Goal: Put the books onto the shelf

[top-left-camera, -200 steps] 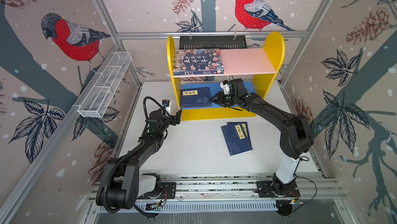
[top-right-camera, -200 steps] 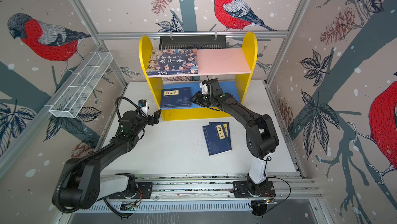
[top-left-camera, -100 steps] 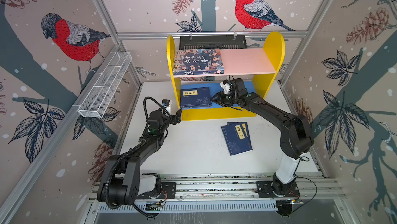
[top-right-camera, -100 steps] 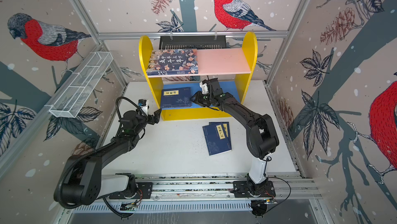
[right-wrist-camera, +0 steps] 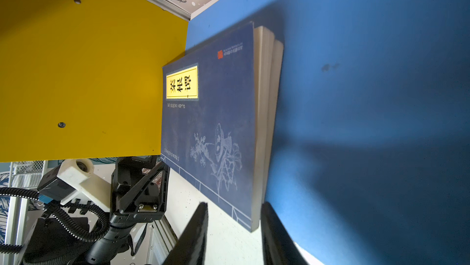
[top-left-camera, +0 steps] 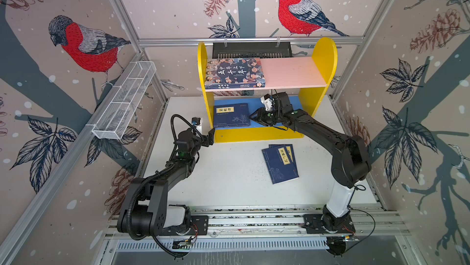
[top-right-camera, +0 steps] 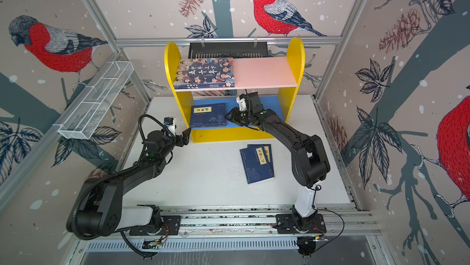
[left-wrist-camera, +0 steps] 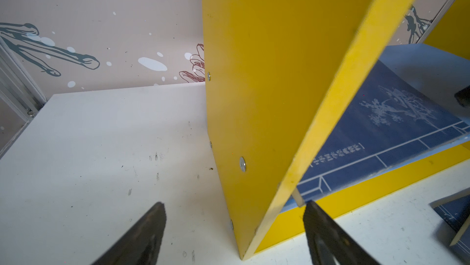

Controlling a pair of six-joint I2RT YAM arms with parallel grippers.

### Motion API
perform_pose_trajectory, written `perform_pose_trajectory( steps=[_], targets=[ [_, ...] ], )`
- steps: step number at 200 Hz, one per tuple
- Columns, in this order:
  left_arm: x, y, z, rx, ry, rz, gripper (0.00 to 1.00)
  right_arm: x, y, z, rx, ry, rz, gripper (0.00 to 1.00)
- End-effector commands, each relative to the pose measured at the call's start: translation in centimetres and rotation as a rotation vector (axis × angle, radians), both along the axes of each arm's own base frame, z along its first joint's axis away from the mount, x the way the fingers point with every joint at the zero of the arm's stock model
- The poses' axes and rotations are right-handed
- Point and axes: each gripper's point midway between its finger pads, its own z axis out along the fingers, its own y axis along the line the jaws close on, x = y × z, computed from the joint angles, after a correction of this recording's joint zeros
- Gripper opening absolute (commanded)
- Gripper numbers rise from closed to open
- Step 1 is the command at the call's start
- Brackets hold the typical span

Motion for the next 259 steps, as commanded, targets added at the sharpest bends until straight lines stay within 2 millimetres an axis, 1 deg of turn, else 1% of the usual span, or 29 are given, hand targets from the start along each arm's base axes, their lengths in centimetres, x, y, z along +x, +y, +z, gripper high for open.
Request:
perform_pose_trajectory(
  steps=[1, 49, 72, 89, 111, 135, 174, 209, 259],
  targets=[
    [0.6, 0.2, 1.9, -0.012, -0.074, 0.021, 0.85, 0.4, 0.2, 0.6, 0.011, -0.02, -0.002, 0.37],
    [0.8, 0.5, 1.7, -0.017, -0.073, 0.04, 0.85, 0.6, 0.3, 0.5, 0.011, -0.018, -0.002, 0.38],
    [0.2, 0.5, 1.5, -0.024, -0.061, 0.041, 0.85, 1.0, 0.1, 0.3, 0.008, -0.017, -0.007, 0.38],
    [-0.5, 0.4, 1.5, -0.032, -0.044, 0.03, 0.85, 1.6, -0.1, -0.2, -0.007, -0.009, -0.018, 0.38],
    [-1.1, 0.4, 1.4, -0.045, 0.004, 0.033, 0.85, 2.0, 0.1, -0.5, -0.007, -0.008, -0.014, 0.38],
    [-1.4, 0.7, 0.7, -0.077, 0.118, 0.059, 0.85, 2.2, 0.4, -0.6, 0.0, -0.006, -0.01, 0.37],
    [-1.8, 0.2, 0.4, -0.109, 0.302, 0.054, 0.85, 2.2, 0.9, -0.6, 0.006, -0.008, 0.004, 0.32],
    [-2.5, -0.2, 1.2, -0.136, 0.321, 0.028, 0.85, 2.1, 1.4, -1.0, 0.015, 0.001, 0.016, 0.27],
    [-3.2, -0.5, 1.1, -0.178, 0.382, 0.01, 0.84, 2.2, 2.0, -1.0, 0.023, 0.004, 0.026, 0.2]
  ],
)
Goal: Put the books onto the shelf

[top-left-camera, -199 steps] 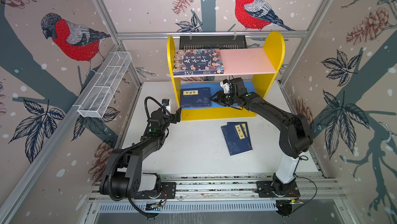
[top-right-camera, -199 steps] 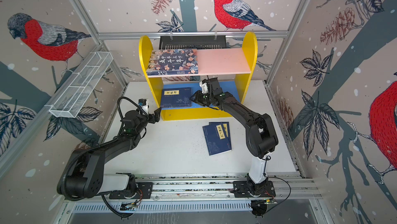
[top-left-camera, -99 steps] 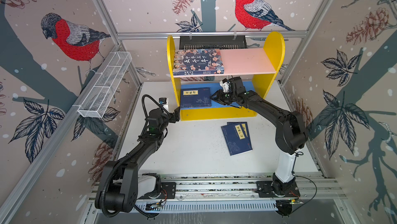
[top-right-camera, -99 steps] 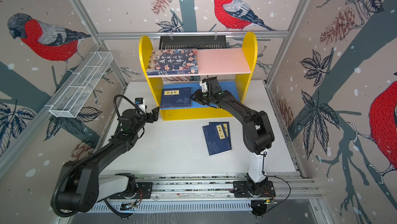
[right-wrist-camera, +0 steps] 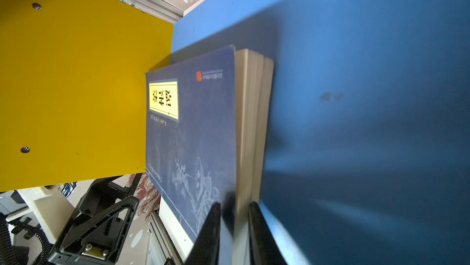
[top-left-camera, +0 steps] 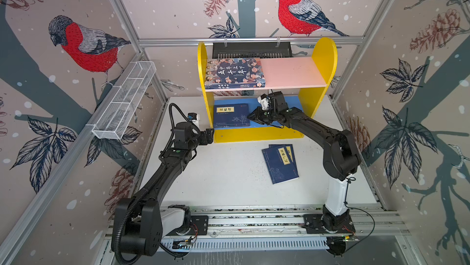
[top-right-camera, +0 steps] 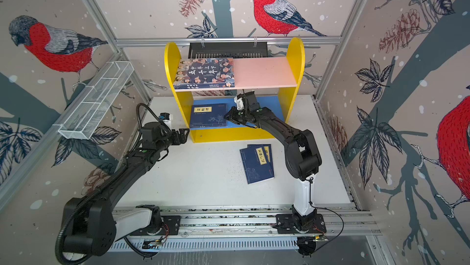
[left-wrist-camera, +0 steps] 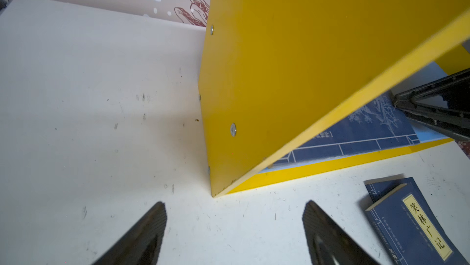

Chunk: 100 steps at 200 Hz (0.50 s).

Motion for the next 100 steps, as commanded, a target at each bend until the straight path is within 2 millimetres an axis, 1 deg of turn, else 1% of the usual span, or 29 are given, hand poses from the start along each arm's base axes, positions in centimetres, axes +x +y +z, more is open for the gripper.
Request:
perform_pose_trajectory(
  steps=[1, 23, 39, 54, 73, 88, 100],
  targets=[
    [-0.6, -0.5, 0.0, -0.037, 0.041, -0.022, 0.84, 0.2, 0.6, 0.8, 0.026, -0.019, 0.012, 0.19],
    [-0.9, -0.7, 0.1, -0.046, 0.06, -0.031, 0.84, 0.3, 0.8, 0.9, 0.028, -0.023, 0.014, 0.19],
    [-1.1, -0.8, 0.1, -0.062, 0.079, -0.039, 0.84, 0.3, 0.7, 0.8, 0.021, -0.02, 0.01, 0.3],
    [-1.4, -1.1, 0.2, -0.08, 0.101, -0.048, 0.84, 0.3, 0.6, 0.9, 0.013, -0.024, 0.003, 0.34],
    [-1.9, -1.5, 0.3, -0.105, 0.136, -0.062, 0.84, 0.2, -0.3, 1.5, -0.004, -0.044, -0.027, 0.42],
    [-2.5, -1.9, 0.5, -0.126, 0.162, -0.079, 0.85, -0.2, -1.0, 2.0, -0.01, -0.056, -0.049, 0.44],
    [-2.9, -2.2, 0.8, -0.141, 0.183, -0.096, 0.85, -0.8, -1.6, 2.7, -0.015, -0.074, -0.066, 0.46]
  ],
)
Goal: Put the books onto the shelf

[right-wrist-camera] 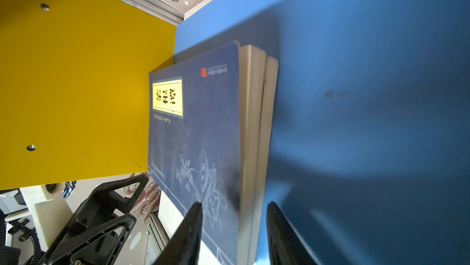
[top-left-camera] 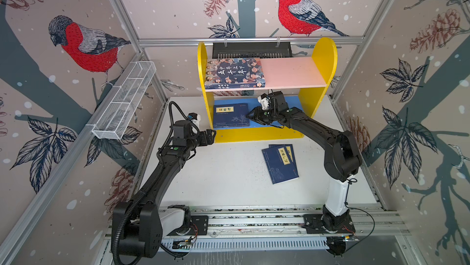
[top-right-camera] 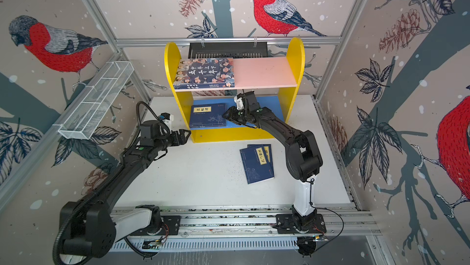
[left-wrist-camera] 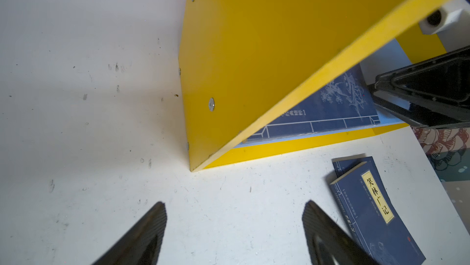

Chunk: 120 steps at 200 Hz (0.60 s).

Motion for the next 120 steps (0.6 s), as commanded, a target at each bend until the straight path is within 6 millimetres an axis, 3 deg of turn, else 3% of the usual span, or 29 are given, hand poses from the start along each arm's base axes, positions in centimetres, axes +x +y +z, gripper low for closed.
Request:
perform_pose_trajectory(
  steps=[1, 57, 97, 120],
  targets=[
    [-1.4, -0.9, 0.3, -0.054, 0.066, -0.043, 0.85, -0.3, -1.0, 1.7, -0.006, -0.052, -0.044, 0.46],
    [-4.1, -2.7, 1.8, -0.138, 0.095, -0.154, 0.89, -5.6, -4.1, 2.7, -0.043, -0.056, -0.076, 0.5],
    [-6.7, -4.4, 2.9, -0.232, 0.092, -0.266, 0.92, -12.4, -6.3, 2.3, -0.132, -0.066, -0.12, 0.51],
    [-8.2, -6.1, 3.5, -0.323, 0.099, -0.378, 0.92, -15.9, -8.6, 0.5, -0.178, -0.03, -0.182, 0.53]
  ],
)
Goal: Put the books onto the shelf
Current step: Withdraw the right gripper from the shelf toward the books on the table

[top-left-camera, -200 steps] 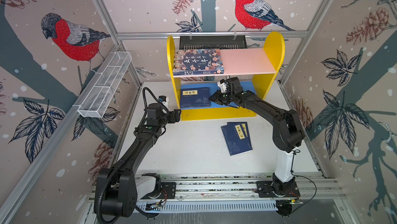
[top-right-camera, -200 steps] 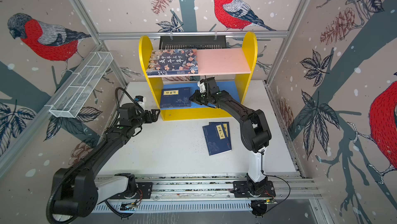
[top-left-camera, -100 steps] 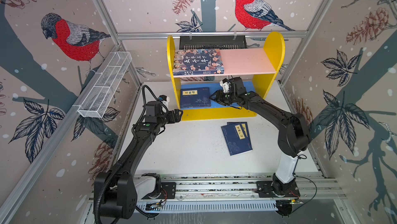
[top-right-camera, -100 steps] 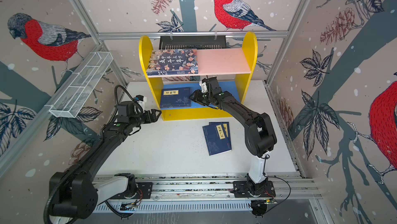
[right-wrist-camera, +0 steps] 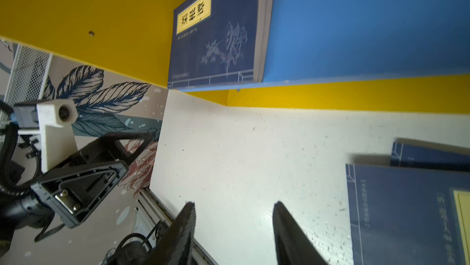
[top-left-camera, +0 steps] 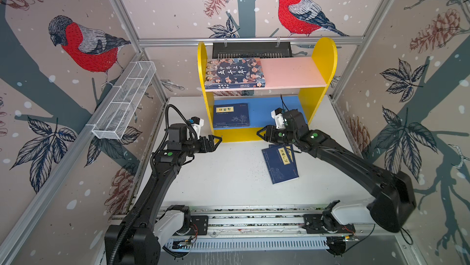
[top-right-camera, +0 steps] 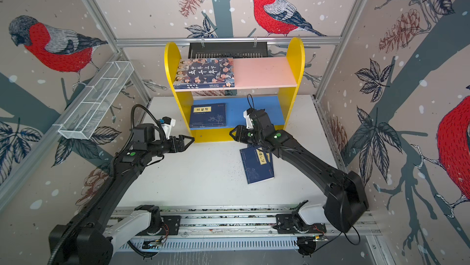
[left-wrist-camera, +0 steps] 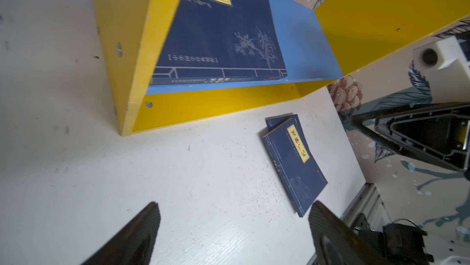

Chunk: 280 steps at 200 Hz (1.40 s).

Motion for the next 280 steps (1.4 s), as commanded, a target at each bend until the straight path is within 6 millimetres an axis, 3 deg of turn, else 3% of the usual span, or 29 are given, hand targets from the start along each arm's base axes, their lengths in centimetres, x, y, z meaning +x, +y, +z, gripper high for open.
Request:
perform_pose_trajectory(
  steps=[1, 19, 51, 82, 107, 144, 217, 280],
  targets=[
    [-2.1, -2.2, 0.8, -0.12, 0.023, -0.145, 0.92, -1.8, -3.3, -2.5, -0.082, 0.048, -0.141, 0.53],
    [-2.7, -2.9, 0.4, -0.168, 0.048, -0.19, 0.92, -2.5, -6.7, -5.3, -0.14, 0.066, -0.275, 0.55],
    [-2.3, -2.6, -1.9, -0.162, 0.099, -0.149, 0.92, -1.4, -11.6, -9.0, -0.196, 0.068, -0.458, 0.57],
    [-2.1, -2.8, -3.9, -0.169, 0.139, -0.114, 0.92, -0.1, -14.2, -11.8, -0.171, 0.11, -0.501, 0.58],
    [-1.9, -3.4, -5.1, -0.162, 0.16, -0.121, 0.91, 0.7, -15.4, -12.9, -0.198, 0.135, -0.505, 0.58],
    [-0.8, -3.6, -6.6, -0.191, 0.207, -0.071, 0.9, 1.2, -14.9, -14.7, -0.243, 0.171, -0.442, 0.58],
    [-0.8, -5.3, -8.7, -0.223, 0.283, -0.129, 0.89, 0.8, -14.5, -17.6, -0.309, 0.235, -0.385, 0.57],
    [-2.0, -5.8, -9.4, -0.233, 0.246, -0.162, 0.89, 0.5, -10.8, -18.3, -0.322, 0.233, -0.243, 0.55]
  ],
)
